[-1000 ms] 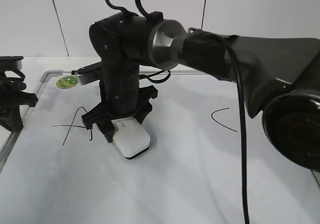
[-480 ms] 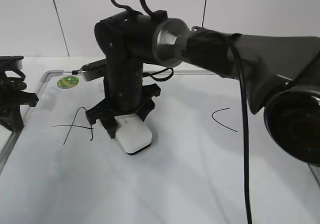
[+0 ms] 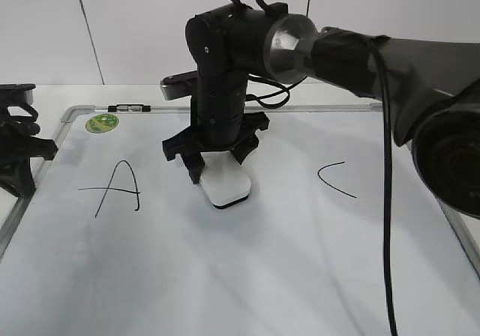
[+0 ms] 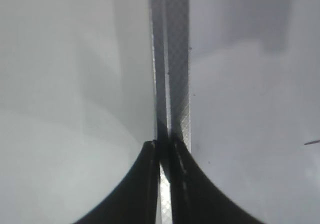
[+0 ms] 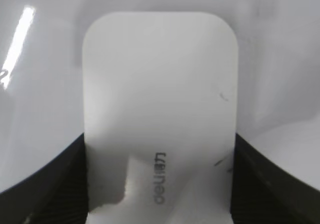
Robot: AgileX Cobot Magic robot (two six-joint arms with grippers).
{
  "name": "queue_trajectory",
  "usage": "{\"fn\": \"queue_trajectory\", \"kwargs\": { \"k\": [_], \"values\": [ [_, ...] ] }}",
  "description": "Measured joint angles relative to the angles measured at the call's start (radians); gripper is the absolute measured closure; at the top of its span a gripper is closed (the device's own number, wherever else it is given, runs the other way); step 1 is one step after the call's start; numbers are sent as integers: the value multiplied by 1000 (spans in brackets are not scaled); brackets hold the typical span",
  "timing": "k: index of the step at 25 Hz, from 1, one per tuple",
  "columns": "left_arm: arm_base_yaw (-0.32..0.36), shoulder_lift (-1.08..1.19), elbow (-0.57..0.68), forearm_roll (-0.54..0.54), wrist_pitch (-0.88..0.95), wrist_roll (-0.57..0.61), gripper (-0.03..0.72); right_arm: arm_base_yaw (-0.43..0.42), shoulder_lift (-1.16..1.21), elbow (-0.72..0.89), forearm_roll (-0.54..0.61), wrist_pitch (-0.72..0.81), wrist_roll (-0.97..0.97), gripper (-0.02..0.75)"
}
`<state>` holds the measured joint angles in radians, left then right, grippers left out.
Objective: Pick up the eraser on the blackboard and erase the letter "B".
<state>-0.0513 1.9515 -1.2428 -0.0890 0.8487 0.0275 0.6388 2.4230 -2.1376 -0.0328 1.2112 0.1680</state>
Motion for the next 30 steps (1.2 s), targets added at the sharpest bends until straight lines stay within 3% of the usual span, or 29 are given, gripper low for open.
{"fn": "queue_trajectory", "kwargs": {
  "k": [15, 30],
  "values": [
    [1, 0, 0, 0, 6, 0, 673, 100, 44, -106, -6, 25, -31, 198],
    [1, 0, 0, 0, 8, 0, 673, 112, 46, -111, 24, 27, -40, 198]
  ]
}}
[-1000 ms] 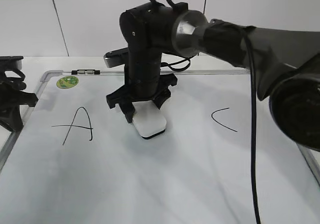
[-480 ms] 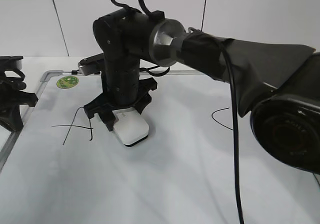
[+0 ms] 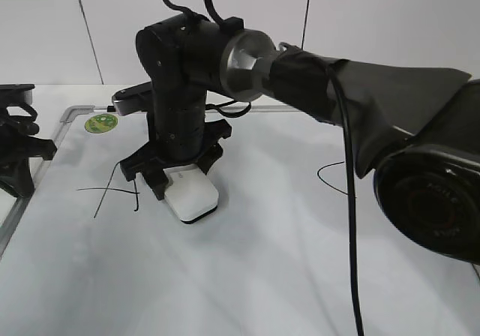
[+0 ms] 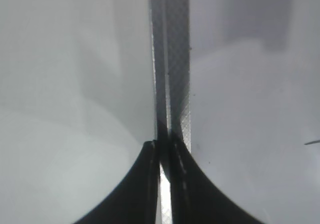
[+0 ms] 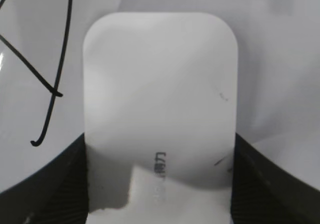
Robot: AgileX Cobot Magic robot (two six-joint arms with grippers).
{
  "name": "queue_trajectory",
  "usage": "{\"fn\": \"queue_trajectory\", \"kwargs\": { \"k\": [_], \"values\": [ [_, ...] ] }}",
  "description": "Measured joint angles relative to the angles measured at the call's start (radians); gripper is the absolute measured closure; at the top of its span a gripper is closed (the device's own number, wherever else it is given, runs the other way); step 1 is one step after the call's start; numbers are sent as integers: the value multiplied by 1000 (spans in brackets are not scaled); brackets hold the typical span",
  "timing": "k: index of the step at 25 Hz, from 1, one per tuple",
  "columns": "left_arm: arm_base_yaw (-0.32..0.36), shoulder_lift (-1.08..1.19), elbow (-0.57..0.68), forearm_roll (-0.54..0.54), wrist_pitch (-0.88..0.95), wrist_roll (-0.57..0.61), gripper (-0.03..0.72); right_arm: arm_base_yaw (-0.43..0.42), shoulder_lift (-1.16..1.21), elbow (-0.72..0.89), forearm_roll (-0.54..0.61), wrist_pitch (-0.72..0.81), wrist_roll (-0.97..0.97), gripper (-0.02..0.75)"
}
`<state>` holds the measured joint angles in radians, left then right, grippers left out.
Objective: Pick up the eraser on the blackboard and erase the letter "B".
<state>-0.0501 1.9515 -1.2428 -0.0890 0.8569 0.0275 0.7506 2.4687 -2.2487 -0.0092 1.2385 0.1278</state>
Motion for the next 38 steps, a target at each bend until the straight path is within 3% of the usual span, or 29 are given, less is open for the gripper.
{"fn": "queue_trajectory", "kwargs": {
  "k": [11, 24, 38],
  "values": [
    [0, 2, 0, 0, 2, 0, 673, -25, 16, -12, 17, 6, 0, 198],
    [0, 1, 0, -2, 2, 0, 673, -179, 27, -27, 58, -21, 33, 198],
    [0, 1, 0, -2, 4, 0, 673, -195, -30, -4, 34, -2, 33, 198]
  ]
}}
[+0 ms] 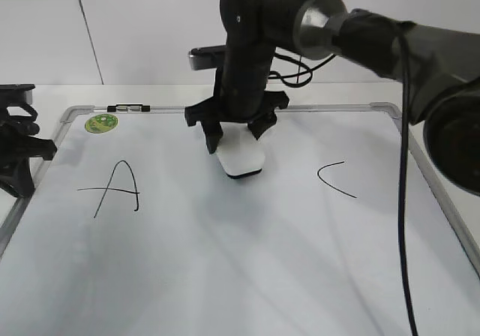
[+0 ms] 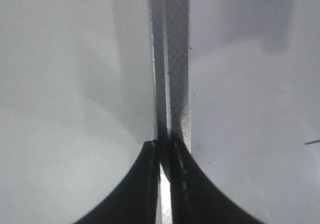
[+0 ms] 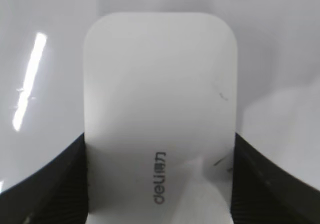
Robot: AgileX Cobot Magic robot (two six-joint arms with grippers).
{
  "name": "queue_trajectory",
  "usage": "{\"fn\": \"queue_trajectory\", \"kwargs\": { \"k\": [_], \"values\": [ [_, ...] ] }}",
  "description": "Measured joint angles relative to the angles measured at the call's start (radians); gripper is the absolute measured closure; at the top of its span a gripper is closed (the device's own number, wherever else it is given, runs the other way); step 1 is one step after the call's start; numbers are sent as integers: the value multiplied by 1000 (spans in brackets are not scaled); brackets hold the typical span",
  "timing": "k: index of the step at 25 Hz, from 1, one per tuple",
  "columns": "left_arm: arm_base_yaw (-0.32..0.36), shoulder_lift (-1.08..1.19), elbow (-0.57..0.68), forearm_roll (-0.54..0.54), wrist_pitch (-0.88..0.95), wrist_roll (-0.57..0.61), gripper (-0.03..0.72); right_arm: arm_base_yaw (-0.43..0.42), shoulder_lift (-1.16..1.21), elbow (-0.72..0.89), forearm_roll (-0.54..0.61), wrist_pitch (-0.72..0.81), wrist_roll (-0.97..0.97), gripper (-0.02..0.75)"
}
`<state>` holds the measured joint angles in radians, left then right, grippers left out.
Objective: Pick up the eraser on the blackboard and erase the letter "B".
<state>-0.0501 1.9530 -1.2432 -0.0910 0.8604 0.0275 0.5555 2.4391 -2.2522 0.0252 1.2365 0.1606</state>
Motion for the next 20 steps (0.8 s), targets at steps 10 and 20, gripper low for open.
{"fn": "queue_trajectory", "kwargs": {
  "k": [10, 20],
  "values": [
    [0, 0, 0, 0, 0, 0, 673, -19, -173, 54, -8, 0, -31, 198],
    [0, 0, 0, 0, 2, 0, 673, -104, -450, 361, -102, 1, -35, 198]
  ]
}}
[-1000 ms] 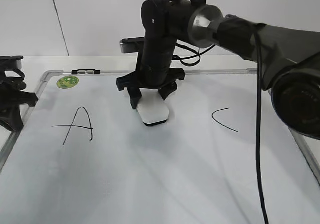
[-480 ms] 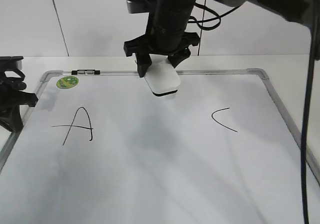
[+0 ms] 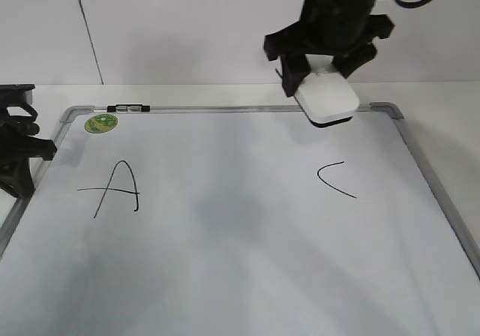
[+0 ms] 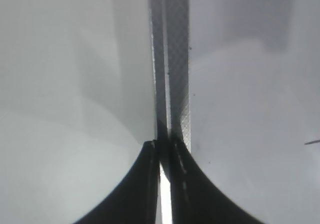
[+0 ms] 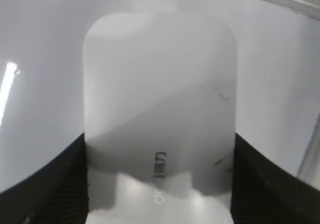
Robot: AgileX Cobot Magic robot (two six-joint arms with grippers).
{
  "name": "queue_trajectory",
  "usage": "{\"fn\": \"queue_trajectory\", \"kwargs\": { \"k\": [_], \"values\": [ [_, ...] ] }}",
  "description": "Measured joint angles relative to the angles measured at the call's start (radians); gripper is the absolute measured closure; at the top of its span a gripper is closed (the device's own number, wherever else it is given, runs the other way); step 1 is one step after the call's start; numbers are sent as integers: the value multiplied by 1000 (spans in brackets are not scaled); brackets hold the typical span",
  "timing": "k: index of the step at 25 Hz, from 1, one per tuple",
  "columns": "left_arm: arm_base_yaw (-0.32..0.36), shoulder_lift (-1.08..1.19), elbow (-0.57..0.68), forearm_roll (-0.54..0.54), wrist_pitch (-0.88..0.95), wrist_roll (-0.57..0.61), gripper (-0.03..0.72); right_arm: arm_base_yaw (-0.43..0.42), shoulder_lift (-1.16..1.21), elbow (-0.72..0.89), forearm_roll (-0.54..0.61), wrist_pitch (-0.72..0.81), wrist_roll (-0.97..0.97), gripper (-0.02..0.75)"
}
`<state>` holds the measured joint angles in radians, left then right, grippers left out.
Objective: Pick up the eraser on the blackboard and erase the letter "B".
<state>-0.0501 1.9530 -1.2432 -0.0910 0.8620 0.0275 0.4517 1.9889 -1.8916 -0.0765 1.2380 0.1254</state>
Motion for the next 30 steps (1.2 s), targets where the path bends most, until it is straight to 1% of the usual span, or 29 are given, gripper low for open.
{"fn": "queue_trajectory", "kwargs": {
  "k": [10, 14, 18, 23, 30],
  "values": [
    [0, 0, 0, 0, 0, 0, 673, -151, -262, 341, -31, 0, -2, 198],
    [0, 0, 0, 0, 0, 0, 673, -178, -314, 446, -38, 0, 0, 198],
    [0, 0, 0, -4, 3, 0, 673, -178, -317, 517, -38, -8, 4, 198],
    [0, 0, 0, -4, 3, 0, 673, -188, -317, 552, -56, -105, 30, 198],
    [0, 0, 0, -11, 3, 2, 673, -277, -317, 608, -65, -205, 55, 198]
  ]
}}
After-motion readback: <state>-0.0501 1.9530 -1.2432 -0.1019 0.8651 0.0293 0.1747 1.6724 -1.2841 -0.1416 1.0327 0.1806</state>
